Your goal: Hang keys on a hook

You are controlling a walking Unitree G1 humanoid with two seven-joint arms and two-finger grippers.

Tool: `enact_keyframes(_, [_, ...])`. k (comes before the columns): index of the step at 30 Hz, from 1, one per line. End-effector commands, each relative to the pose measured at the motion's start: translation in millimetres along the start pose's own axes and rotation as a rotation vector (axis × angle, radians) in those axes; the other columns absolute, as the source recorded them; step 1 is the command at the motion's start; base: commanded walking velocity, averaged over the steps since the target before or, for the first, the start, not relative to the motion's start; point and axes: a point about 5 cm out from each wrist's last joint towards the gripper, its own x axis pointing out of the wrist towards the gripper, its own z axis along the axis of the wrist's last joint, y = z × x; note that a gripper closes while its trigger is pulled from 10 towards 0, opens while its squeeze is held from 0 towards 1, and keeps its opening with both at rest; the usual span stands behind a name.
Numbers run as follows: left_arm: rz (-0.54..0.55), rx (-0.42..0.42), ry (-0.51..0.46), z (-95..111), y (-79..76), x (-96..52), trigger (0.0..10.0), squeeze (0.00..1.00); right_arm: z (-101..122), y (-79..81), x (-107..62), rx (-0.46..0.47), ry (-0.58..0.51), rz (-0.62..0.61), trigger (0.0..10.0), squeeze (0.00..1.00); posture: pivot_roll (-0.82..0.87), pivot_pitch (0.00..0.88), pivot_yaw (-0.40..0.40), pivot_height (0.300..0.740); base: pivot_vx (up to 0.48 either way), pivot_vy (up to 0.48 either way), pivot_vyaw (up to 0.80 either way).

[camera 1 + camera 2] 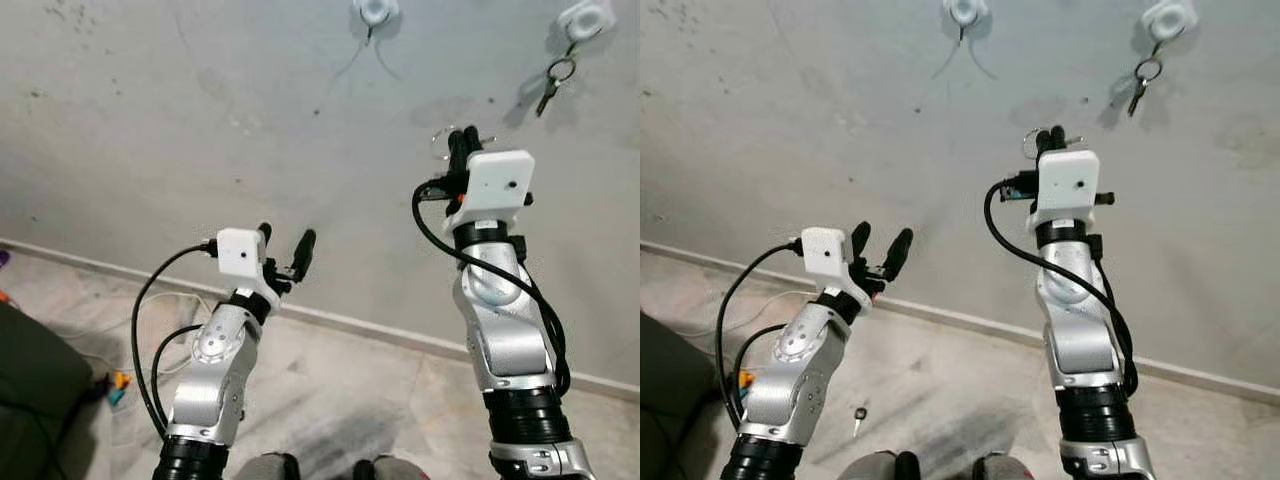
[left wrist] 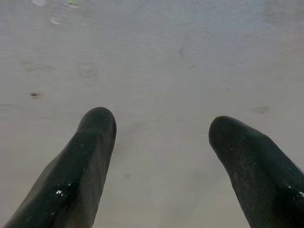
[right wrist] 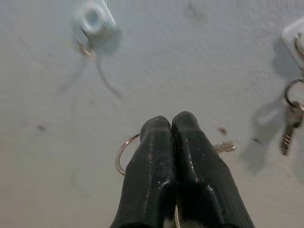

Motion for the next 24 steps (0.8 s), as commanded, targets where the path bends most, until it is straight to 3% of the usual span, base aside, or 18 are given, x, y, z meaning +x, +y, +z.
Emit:
enact_keyframes(1, [0.001,0.002,-0.006,0,1.7,-2.5,10.0,0.0,5,3.4,1.4,-0.001,-0.015,0.017,10.0,0.0,0.01,0.168,0.09,0.74,0.0,0.0,0.0])
enact_keyframes(12, [0.011,0.014,-0.078,24,8.1,-2.8,10.0,0.0,10,3.0,-5.1,-0.044,-0.042,0.05,10.0,0.0,0.01,0.166,0.089,0.74,0.0,0.0,0.0])
enact_keyframes(24, [-0.011,0.017,-0.057,19,5.4,-3.3,10.0,0.0,9,1.6,-7.8,-0.056,-0.036,0.042,10.0,0.0,0.01,0.151,0.1,0.74,0.224,0.0,0.0])
